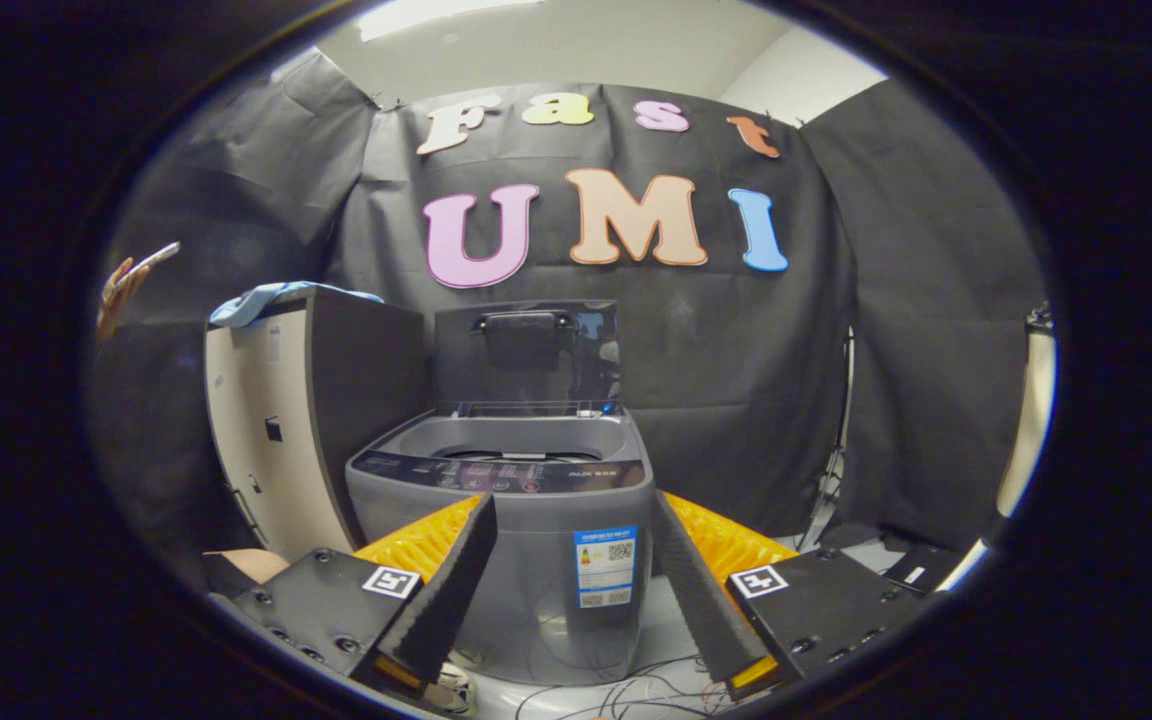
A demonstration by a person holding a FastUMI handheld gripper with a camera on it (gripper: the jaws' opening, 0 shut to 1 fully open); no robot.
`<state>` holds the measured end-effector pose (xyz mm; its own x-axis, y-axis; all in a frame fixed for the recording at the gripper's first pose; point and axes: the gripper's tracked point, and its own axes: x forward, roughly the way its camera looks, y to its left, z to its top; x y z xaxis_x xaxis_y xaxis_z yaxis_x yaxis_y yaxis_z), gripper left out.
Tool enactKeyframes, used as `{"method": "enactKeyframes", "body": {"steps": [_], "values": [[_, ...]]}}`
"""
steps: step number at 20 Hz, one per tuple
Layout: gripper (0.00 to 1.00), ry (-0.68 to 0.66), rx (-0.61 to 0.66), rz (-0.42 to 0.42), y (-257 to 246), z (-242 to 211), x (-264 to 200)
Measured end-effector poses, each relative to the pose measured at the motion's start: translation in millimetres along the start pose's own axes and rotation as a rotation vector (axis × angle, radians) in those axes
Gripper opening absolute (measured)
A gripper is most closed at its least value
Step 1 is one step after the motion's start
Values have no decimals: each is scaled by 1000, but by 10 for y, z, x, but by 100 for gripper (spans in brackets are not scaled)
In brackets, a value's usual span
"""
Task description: Put the clothes into the washing machine and then close the washing machine lid.
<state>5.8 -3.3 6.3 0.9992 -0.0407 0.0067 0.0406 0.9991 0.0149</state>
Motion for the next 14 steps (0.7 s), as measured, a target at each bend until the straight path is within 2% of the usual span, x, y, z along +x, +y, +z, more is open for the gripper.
{"method": "enactKeyframes", "body": {"steps": [3,7,14], "values": [[96,-17,36,38,304,297,158],[96,-71,40,124,845,1021,495],[96,-167,28,349,2225,2306,1013]]}}
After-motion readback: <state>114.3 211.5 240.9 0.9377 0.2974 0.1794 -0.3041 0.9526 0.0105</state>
